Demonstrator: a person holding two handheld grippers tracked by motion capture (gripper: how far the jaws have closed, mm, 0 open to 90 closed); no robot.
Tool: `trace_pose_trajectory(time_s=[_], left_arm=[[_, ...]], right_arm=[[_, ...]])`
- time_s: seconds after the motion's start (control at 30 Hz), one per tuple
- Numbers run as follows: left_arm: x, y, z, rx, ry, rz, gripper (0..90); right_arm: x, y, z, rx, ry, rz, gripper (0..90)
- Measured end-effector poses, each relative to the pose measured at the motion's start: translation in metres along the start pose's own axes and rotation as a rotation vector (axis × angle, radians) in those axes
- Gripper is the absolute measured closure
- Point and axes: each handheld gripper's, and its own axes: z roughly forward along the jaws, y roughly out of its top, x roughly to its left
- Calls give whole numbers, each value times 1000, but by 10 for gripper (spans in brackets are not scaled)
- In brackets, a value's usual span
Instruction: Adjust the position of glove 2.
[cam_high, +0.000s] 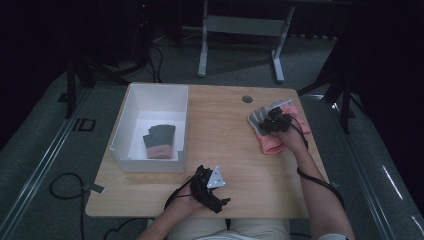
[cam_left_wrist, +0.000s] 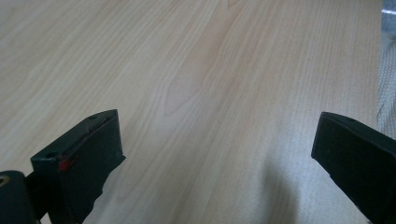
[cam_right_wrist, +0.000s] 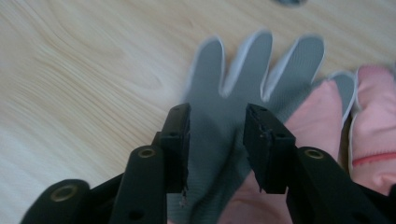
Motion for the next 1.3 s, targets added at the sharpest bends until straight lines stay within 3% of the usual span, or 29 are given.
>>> trace_pose_trajectory(time_s=[0.2, 0.37, 0.53, 0.57, 0.73, 1.0, 1.1, 1.17, 1.3], left_arm=[[-2, -3, -1, -10, 6, 3, 17], [-2, -5, 2, 3, 9, 22, 17], [-1, -6, 4, 3, -2, 17, 17], [0, -6, 4, 5, -4, 17, 17], [1, -7, 4, -1, -11, 19, 17], [0, -6, 3, -11, -13, 30, 17], [0, -6, 3, -10, -11, 37, 17], [0, -6, 3, -15, -16, 44, 17], [-1, -7, 3, -31, -23, 56, 17]], right_arm=[[5, -1, 14, 46, -8, -29, 666], [4, -3, 15, 41, -1, 54, 814], [6, -4, 10, 23, -13, 131, 873], [7, -2, 2, 21, 8, 184, 881], [20, 1, -33, -64, 3, 234, 885], [61, 4, -103, -221, -40, 309, 885], [74, 5, -113, -219, -54, 295, 885], [89, 6, -123, -234, -53, 306, 885], [106, 4, -126, -248, -51, 345, 885]])
